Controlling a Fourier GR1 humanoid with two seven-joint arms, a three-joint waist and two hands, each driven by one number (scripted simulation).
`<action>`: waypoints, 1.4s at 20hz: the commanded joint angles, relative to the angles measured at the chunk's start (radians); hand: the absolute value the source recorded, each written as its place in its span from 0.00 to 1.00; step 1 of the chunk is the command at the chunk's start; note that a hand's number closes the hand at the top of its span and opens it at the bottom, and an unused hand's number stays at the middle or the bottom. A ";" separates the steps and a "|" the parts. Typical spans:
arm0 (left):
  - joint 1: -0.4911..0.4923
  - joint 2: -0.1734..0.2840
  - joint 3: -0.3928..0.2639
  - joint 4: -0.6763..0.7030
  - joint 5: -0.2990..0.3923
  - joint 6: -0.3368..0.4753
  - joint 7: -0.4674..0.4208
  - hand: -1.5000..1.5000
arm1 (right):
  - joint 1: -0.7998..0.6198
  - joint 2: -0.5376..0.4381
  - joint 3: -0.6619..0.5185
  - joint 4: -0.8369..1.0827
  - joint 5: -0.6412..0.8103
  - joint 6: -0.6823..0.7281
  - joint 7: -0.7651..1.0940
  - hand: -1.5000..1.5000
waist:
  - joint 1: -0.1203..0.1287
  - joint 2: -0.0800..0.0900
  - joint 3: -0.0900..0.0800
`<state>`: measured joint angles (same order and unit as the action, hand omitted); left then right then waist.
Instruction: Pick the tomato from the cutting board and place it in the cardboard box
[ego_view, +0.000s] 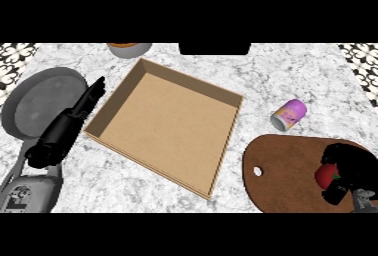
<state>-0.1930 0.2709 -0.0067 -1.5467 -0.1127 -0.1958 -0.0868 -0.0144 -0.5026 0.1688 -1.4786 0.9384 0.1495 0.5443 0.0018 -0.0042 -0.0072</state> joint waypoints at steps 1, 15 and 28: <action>-0.054 -0.023 0.005 -0.022 0.003 0.001 0.090 0.50 | -0.015 0.019 0.019 0.064 0.092 -0.082 -0.055 1.00 | -0.002 0.004 0.008; -0.099 -0.059 -0.097 0.014 0.000 -0.072 0.018 0.50 | -0.479 0.498 0.733 -0.090 0.138 0.023 -0.115 1.00 | 0.198 0.019 0.004; -0.144 -0.036 -0.043 0.044 -0.011 -0.045 0.055 0.50 | -0.844 0.502 0.697 -0.096 -0.031 -0.301 0.356 1.00 | 0.116 0.004 0.005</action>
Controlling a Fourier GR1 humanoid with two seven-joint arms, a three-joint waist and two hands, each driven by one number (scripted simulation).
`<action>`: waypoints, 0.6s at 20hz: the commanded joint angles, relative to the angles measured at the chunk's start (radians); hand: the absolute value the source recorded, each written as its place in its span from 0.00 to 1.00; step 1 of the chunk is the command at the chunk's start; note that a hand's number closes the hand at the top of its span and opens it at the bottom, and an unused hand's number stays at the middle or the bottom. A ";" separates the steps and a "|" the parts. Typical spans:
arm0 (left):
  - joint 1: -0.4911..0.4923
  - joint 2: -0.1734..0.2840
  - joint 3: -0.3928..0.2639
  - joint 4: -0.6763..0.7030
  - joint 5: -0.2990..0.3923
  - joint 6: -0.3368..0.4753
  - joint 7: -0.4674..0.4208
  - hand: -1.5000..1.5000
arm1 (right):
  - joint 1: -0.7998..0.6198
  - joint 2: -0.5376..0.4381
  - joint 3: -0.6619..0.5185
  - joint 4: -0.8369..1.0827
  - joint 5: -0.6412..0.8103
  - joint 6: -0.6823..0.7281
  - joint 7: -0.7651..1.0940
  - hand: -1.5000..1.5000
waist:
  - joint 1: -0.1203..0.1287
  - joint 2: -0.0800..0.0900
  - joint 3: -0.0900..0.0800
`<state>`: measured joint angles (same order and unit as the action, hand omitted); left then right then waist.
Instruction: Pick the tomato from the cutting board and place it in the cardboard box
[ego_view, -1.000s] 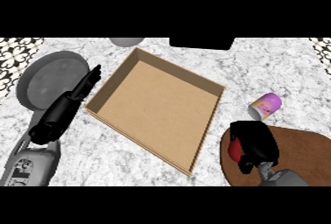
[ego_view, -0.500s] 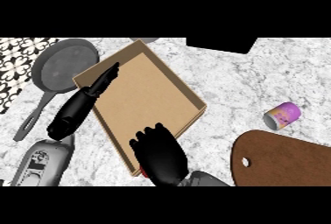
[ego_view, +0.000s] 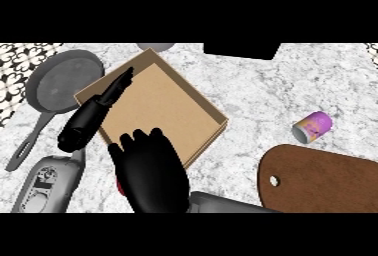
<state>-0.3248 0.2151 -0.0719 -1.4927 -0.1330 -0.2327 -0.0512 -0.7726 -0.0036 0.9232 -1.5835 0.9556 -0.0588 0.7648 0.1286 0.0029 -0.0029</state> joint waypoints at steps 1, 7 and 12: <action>0.012 0.006 0.005 -0.012 -0.006 0.006 0.003 0.50 | -0.114 0.003 -0.055 0.034 -0.038 -0.114 0.194 1.00 | -0.017 -0.004 0.000; 0.002 0.004 0.019 0.030 -0.017 0.021 -0.023 0.50 | -0.346 0.003 -0.125 0.196 -0.128 -0.229 0.348 1.00 | -0.038 0.006 -0.001; 0.042 0.043 0.059 0.001 0.005 -0.002 -0.034 0.50 | -0.452 0.003 -0.133 0.400 -0.203 -0.288 0.318 1.00 | -0.060 0.004 0.000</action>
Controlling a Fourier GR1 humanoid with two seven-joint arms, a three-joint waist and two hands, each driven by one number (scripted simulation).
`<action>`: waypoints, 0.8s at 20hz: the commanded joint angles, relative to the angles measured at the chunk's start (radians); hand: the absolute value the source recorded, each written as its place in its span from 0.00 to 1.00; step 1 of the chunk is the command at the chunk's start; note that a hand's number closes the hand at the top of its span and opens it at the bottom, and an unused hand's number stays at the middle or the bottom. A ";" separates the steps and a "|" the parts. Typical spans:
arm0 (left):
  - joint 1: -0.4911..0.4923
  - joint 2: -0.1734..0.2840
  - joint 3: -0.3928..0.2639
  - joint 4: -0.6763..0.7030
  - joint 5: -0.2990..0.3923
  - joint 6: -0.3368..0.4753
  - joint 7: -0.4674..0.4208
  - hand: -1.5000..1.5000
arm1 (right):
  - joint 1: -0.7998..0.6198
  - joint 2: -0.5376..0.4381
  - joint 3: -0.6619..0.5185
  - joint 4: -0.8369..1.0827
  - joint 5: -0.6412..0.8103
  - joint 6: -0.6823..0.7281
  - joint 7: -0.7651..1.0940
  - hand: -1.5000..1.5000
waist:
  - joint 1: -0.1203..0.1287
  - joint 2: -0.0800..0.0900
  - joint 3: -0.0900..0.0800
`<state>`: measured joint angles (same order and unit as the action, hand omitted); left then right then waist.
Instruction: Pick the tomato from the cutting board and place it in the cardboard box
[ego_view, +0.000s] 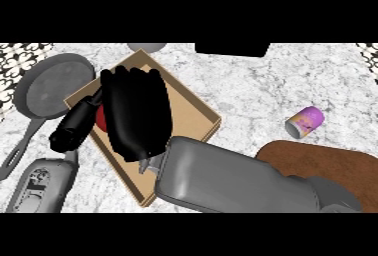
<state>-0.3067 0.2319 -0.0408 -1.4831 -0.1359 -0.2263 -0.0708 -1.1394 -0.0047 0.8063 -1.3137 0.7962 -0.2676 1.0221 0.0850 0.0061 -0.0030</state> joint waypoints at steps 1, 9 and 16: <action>0.037 0.023 0.021 -0.035 0.021 -0.021 -0.015 0.50 | -0.178 0.005 -0.050 0.177 -0.059 -0.016 0.086 1.00 | 0.004 0.000 -0.001; 0.069 0.016 0.033 -0.048 0.004 0.007 0.003 0.50 | -0.059 0.005 -0.097 0.354 -0.311 0.203 -0.147 1.00 | -0.050 -0.001 0.002; 0.047 0.006 0.031 -0.048 -0.003 0.008 0.017 0.50 | -0.100 -0.007 -0.160 0.580 -0.375 0.383 -0.331 1.00 | -0.063 0.002 0.002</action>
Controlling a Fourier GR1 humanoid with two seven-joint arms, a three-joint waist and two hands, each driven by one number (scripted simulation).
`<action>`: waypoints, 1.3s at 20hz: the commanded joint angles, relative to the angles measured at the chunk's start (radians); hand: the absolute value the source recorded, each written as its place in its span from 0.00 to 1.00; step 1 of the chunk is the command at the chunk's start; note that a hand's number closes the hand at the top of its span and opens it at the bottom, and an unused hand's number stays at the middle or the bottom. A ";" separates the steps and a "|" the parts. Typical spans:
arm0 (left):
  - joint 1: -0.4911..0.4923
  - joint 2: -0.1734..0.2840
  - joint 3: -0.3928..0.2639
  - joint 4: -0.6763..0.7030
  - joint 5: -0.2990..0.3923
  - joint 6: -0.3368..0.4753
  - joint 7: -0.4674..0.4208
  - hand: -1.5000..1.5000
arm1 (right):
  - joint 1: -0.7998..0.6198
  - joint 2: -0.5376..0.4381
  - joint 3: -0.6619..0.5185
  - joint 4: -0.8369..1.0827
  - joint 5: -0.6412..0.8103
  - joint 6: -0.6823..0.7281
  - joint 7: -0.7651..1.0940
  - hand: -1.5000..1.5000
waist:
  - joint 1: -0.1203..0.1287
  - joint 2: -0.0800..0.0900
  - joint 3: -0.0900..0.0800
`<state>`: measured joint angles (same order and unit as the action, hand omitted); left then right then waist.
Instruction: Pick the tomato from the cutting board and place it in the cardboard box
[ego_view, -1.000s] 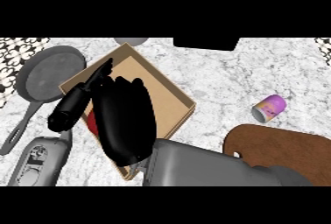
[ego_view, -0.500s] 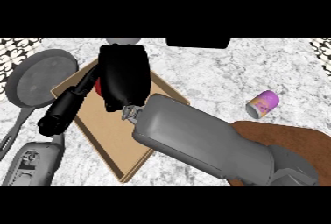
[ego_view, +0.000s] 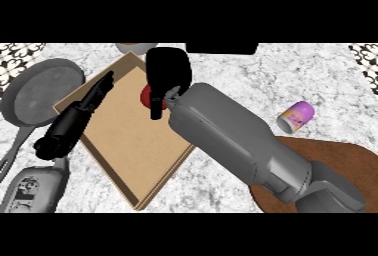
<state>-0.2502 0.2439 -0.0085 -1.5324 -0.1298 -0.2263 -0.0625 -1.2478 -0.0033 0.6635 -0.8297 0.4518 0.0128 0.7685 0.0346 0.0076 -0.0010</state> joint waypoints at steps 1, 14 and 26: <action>0.003 0.011 0.021 0.018 0.003 -0.005 -0.021 0.50 | 0.005 -0.013 -0.046 0.139 -0.037 0.102 -0.105 1.00 | -0.010 0.001 0.000; 0.018 0.006 0.021 -0.007 0.001 -0.013 -0.021 0.50 | 0.098 0.003 -0.277 -0.047 -0.247 -0.216 -0.450 0.00 | -0.003 0.001 0.005; 0.030 0.025 0.061 0.006 0.007 -0.019 -0.046 0.50 | 0.241 -0.004 -0.589 -0.014 -0.493 -0.381 -0.689 0.00 | -0.021 -0.003 0.001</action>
